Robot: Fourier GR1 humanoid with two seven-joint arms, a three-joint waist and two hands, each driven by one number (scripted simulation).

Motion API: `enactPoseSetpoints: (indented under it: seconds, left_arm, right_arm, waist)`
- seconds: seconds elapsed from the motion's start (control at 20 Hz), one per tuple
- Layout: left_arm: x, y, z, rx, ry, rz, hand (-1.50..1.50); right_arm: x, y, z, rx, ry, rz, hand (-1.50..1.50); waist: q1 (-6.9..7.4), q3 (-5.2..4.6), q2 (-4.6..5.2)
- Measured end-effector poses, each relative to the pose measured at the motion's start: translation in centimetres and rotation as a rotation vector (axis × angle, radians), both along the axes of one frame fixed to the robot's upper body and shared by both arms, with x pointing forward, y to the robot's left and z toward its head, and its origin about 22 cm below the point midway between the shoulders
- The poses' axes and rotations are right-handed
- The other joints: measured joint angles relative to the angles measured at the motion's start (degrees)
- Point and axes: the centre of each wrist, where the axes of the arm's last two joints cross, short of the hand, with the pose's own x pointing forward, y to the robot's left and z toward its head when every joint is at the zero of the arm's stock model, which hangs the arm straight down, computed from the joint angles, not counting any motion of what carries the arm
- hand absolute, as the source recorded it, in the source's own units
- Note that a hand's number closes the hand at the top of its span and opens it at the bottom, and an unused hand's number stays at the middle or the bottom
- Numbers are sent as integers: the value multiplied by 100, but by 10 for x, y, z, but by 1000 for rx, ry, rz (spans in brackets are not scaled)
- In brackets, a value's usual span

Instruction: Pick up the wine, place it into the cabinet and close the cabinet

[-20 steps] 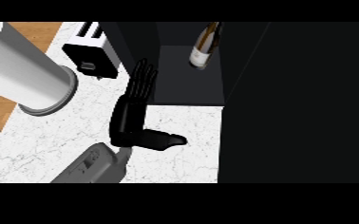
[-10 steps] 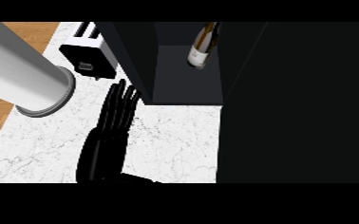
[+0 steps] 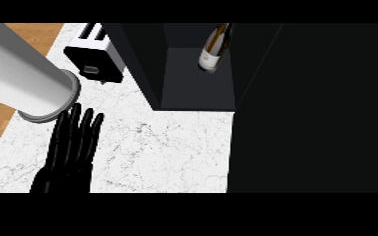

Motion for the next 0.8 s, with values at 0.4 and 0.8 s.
enactPoseSetpoints:
  seconds: [0.4, 0.8]
  left_arm:
    - [-33, 51, 9, -10, -10, 66, -150]
    - [-53, 102, 13, 1, -14, 96, -150]
  right_arm:
    - [-11, 38, -9, 62, 127, 143, 150]
    - [-18, 86, 6, 84, 123, 205, 150]
  waist:
    - [35, -8, -5]
    - [63, -12, -24]
